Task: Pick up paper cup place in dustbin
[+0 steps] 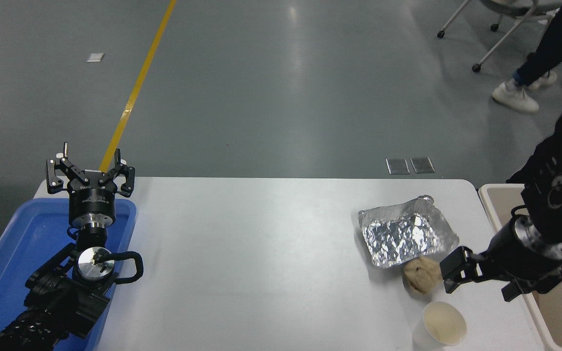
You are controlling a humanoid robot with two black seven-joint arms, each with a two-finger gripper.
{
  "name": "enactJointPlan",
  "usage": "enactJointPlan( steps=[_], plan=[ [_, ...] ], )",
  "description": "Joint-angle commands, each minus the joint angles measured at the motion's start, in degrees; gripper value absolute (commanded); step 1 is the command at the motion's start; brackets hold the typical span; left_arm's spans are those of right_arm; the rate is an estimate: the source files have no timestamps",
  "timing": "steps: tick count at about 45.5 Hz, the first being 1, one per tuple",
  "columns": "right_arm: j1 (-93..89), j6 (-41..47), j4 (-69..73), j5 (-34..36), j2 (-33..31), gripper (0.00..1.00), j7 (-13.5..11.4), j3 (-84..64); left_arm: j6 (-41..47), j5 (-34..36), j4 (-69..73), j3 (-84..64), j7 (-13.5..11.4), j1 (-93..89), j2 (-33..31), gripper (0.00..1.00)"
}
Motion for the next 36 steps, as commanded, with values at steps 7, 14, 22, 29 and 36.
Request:
enactJointPlan(
  steps=[7, 14, 22, 29, 36],
  plan=[
    [-16.6, -11.6, -3.6, -4.7, -0.1, 1.0, -0.2, 4.2, 0.0, 0.0, 0.0, 0.0, 0.0, 0.0, 0.0, 0.99],
    [-18.8, -14.3, -4.4, -4.4, -0.1, 1.0, -0.2, 5.7, 0.0, 0.0, 0.0, 0.0, 0.0, 0.0, 0.0, 0.99],
    [-20.4, -16.3, -5.4, -3.7, 0.2, 0.88, -0.2, 6.5, 0.0, 0.0, 0.0, 0.0, 0.0, 0.0, 0.0, 0.99],
    [-22.0, -20.9, -5.5, -3.5, 0.2, 0.49, -0.1, 6.6, 0.0, 0.0, 0.0, 0.0, 0.0, 0.0, 0.0, 0.99],
    [-22.8, -22.4, -5.8, -3.6, 0.3, 0.0, 0.0, 6.4, 0.0, 0.0, 0.0, 0.0, 0.0, -0.1, 0.0, 0.99]
  ],
)
